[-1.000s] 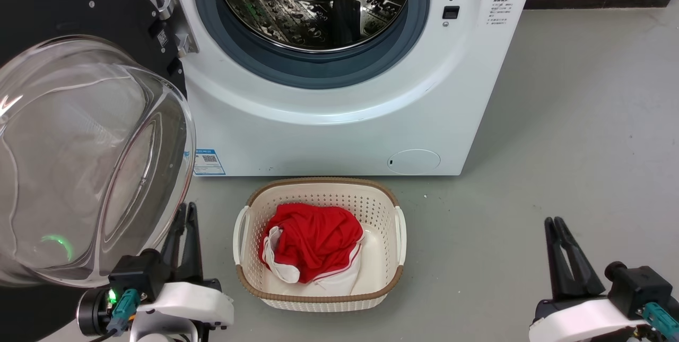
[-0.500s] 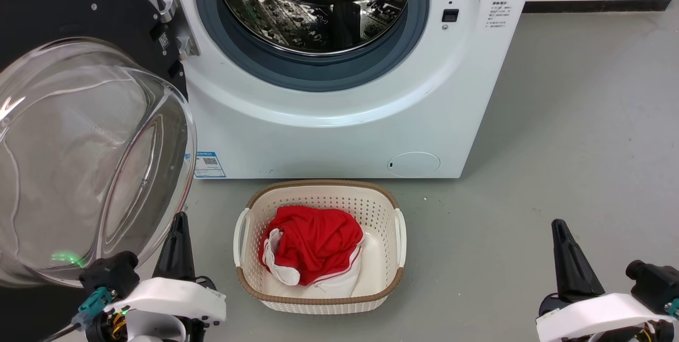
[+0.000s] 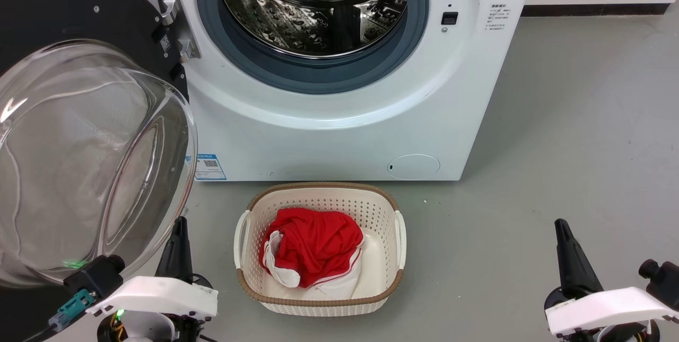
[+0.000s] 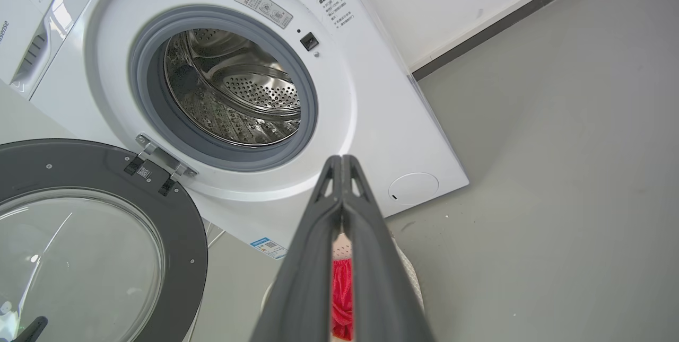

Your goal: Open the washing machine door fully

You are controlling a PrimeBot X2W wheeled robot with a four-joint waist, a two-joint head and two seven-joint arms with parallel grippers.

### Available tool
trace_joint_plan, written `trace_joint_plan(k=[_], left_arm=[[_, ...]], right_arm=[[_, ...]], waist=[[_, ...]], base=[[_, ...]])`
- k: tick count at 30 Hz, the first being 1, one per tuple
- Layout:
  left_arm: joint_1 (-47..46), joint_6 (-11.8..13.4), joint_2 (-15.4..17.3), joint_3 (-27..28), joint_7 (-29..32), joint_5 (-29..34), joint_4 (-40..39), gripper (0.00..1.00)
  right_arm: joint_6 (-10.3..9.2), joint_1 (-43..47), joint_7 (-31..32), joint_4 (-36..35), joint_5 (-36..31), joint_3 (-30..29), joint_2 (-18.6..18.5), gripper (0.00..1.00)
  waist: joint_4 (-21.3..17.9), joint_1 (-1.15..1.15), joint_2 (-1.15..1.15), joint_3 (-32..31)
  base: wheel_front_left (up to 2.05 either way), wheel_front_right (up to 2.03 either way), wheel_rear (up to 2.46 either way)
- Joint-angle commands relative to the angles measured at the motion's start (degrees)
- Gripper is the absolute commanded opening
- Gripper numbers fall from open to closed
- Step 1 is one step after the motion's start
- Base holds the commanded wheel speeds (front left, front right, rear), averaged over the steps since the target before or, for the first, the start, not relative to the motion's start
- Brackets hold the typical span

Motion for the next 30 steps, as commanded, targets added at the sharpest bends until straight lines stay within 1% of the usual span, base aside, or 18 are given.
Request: trace_joint_plan(k=[1, 4, 5, 6, 30], left_arm=[[-1.48, -0.52, -0.09, 0.44, 0.49, -2.25, -0.52, 0.00], [-1.55, -0.88, -0.22, 0.75, 1.13, -4.63, -0.34, 0.00], [-1.65, -1.18, -0.36, 1.07, 1.74, -6.93, -0.18, 0.00], [-1.67, -1.30, -0.40, 1.17, 1.97, -7.69, -0.13, 0.00], [-2.12, -3.50, -1.44, 3.27, 6.23, -23.61, 1.02, 0.00]], right_arm=[[-0.01, -1.90, 0.33, -0.38, 2.66, -0.08, -0.58, 0.00], [-0.01, -2.16, 0.79, -0.05, 5.31, -0.14, -0.65, 0.00], [-0.01, -2.33, 1.24, 0.28, 7.85, -0.21, -0.72, 0.00], [-0.01, -2.42, 1.41, 0.39, 8.69, -0.24, -0.74, 0.00], [-0.01, -4.21, 4.83, 2.60, 26.02, -1.07, -0.97, 0.00]], waist=[[0.00, 0.00, 0.00, -0.05], [0.01, 0.00, 0.00, -0.15], [0.01, 0.00, 0.00, -0.24], [0.01, 0.00, 0.00, -0.27], [0.04, 0.00, 0.00, -1.03]], base=[[0.00, 0.00, 0.00], [0.00, 0.00, 0.00], [0.00, 0.00, 0.00], [0.00, 0.00, 0.00], [0.00, 0.00, 0.00]])
